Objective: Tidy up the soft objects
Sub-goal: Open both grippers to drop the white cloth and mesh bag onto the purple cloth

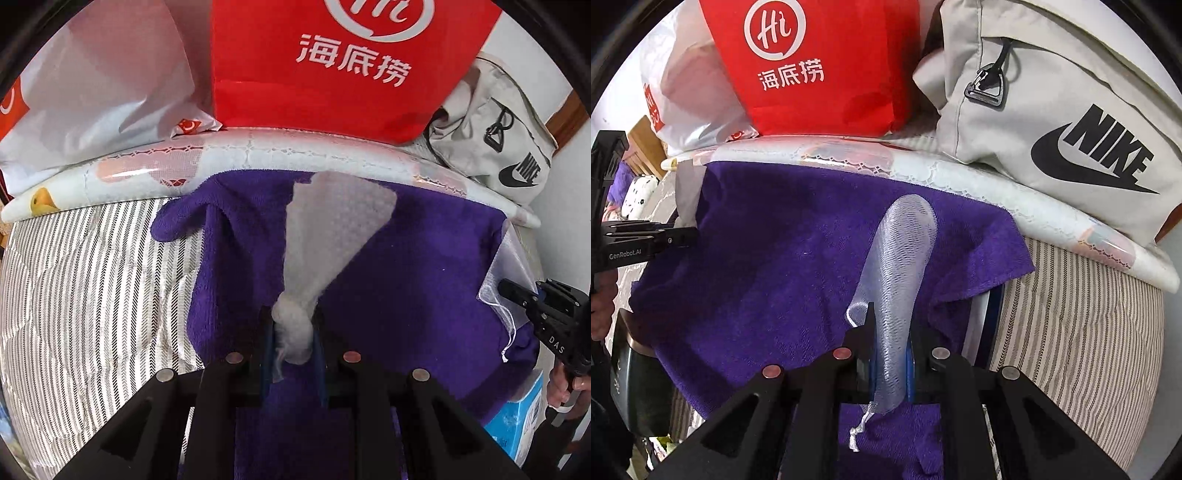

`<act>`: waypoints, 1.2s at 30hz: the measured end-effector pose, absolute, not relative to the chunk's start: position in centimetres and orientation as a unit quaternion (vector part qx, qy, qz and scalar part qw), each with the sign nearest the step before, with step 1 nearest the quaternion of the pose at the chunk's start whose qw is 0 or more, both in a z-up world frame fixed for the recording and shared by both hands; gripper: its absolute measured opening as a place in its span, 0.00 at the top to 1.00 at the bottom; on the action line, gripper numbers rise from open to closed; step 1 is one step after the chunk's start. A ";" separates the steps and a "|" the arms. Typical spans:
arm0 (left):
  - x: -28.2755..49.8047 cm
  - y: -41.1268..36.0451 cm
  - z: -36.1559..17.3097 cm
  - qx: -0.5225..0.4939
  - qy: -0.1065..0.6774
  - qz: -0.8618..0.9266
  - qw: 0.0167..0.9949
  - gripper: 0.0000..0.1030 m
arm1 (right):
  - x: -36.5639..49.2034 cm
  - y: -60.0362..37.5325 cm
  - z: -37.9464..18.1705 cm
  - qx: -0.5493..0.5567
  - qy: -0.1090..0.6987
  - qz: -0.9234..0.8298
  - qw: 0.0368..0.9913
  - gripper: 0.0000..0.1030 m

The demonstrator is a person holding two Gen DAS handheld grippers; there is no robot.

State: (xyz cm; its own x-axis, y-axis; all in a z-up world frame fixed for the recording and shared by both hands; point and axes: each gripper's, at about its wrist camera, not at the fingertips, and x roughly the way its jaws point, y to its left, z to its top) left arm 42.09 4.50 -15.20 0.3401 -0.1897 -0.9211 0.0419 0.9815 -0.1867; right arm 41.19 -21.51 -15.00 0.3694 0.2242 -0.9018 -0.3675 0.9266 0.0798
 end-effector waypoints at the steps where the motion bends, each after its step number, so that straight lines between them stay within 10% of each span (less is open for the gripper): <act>1: 42.2 4.5 -15.3 -0.068 0.570 -0.071 0.815 0.82 | 41.2 -21.4 -15.0 -0.070 0.532 0.180 0.824 0.86; 9: 42.0 4.3 -14.7 -0.078 0.573 -0.092 0.811 0.54 | 40.9 -20.8 -13.9 -0.094 0.502 0.187 0.840 0.27; 36: 28.0 6.5 -8.4 -0.095 0.513 -0.071 0.850 0.46 | 29.5 -24.6 -7.4 -0.044 0.470 0.136 0.871 0.24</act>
